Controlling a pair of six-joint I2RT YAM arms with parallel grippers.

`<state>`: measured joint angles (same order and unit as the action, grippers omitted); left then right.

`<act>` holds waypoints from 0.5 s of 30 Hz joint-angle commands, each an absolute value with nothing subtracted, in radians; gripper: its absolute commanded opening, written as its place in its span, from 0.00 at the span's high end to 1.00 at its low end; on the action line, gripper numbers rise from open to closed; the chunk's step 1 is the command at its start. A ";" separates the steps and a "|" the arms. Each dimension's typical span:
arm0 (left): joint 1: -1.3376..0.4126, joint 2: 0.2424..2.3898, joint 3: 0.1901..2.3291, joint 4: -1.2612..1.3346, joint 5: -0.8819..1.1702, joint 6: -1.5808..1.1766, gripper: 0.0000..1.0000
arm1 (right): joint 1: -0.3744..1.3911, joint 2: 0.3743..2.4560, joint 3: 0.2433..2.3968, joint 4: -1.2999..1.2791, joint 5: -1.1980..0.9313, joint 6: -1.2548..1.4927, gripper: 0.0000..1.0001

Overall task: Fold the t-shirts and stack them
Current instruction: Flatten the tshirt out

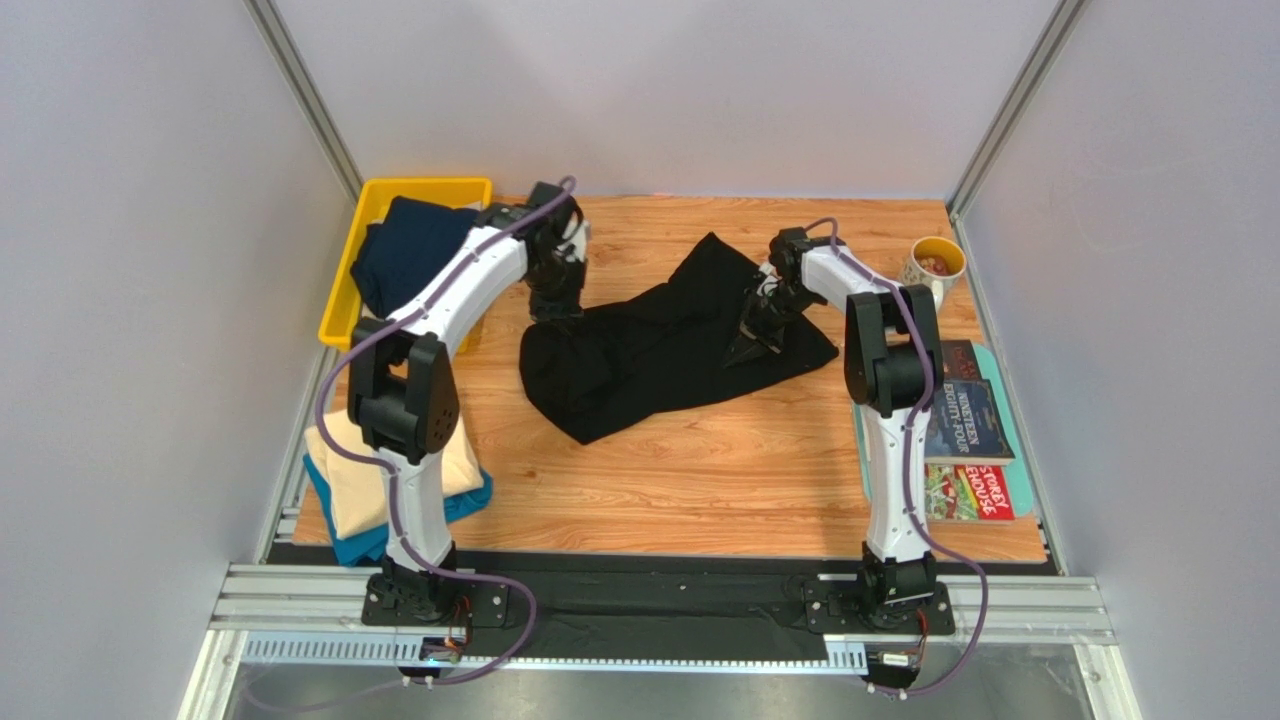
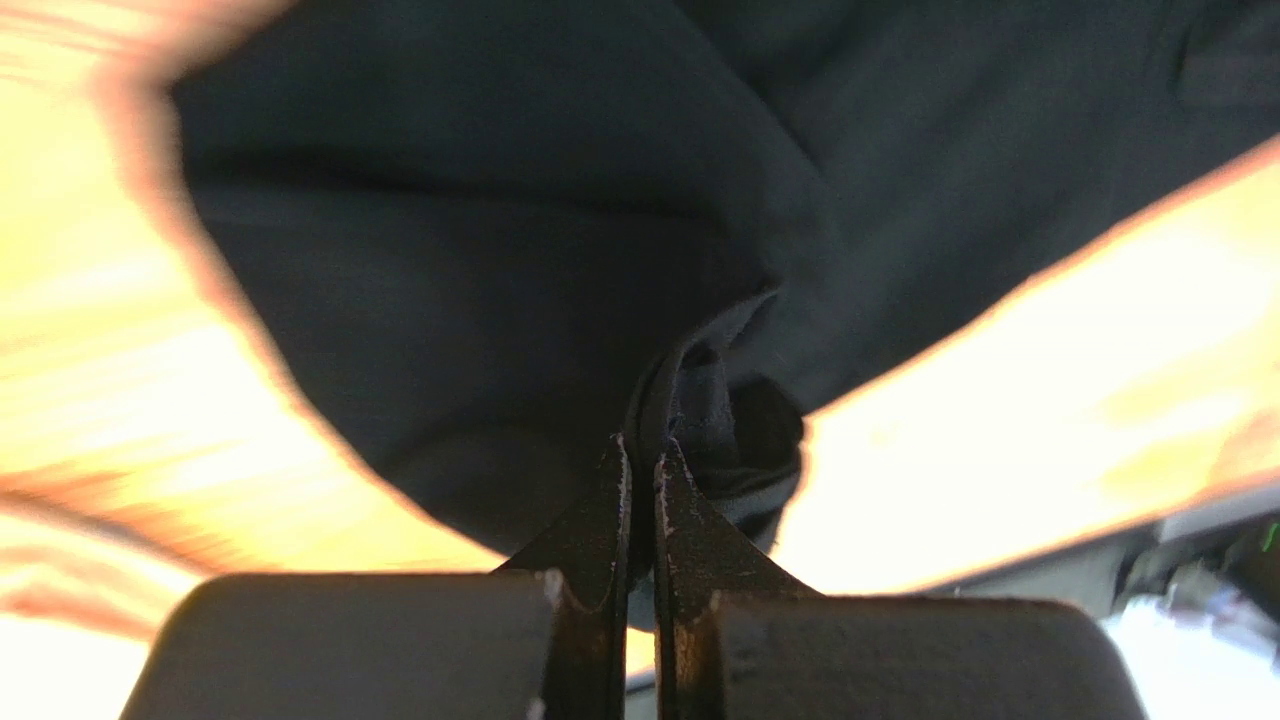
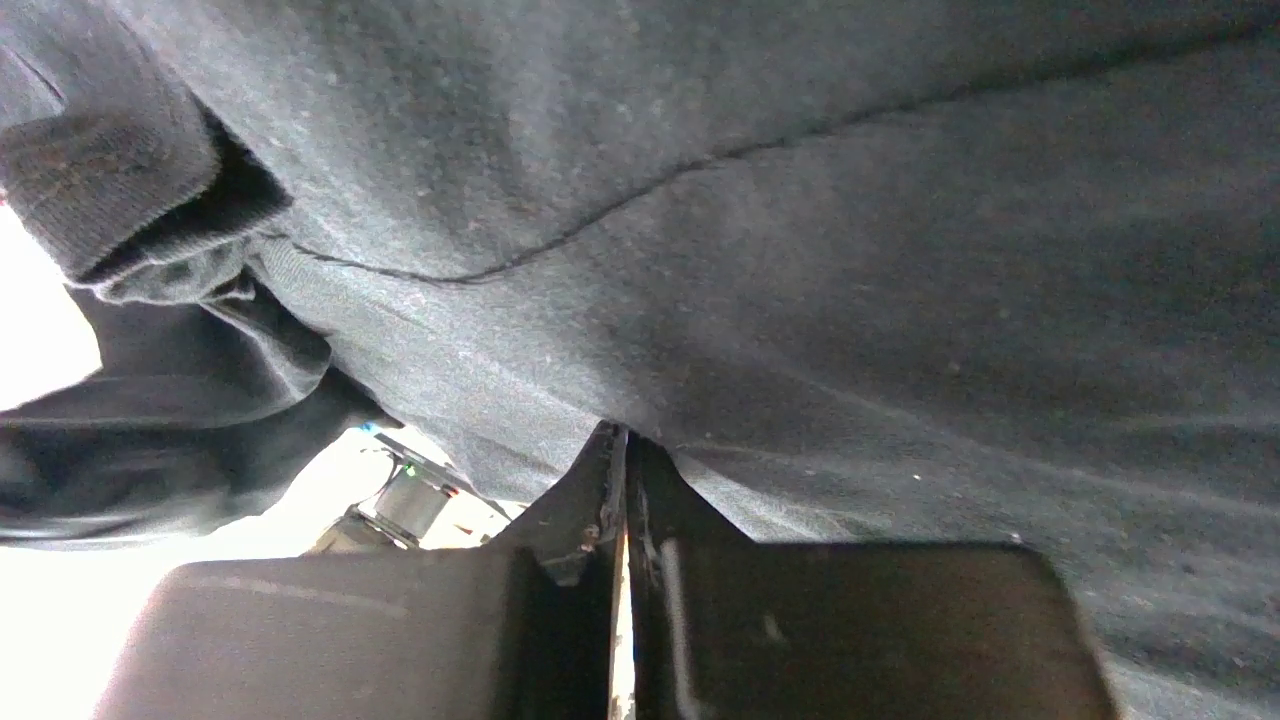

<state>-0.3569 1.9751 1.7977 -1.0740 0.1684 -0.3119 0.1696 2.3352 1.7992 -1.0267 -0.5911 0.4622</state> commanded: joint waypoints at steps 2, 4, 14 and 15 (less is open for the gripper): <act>-0.166 1.839 1.861 -1.080 0.003 -0.374 1.00 | 0.132 2.298 1.761 -1.008 -0.482 0.443 1.00; -0.098 1.818 1.870 -1.091 -0.063 -0.376 1.00 | 0.114 2.306 1.752 -1.018 -0.473 0.442 1.00; 0.144 1.675 1.738 -1.086 -0.098 -0.426 1.00 | 0.094 2.249 1.675 -1.094 -0.488 0.439 1.00; 0.144 1.674 1.726 -1.091 -0.075 -0.425 1.00 | 0.095 2.243 1.664 -1.095 -0.497 0.439 1.00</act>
<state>0.1188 1.7275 1.7565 -1.0817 -0.0551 -0.4221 0.1024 2.2902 1.7168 -1.0615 -0.5724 0.4606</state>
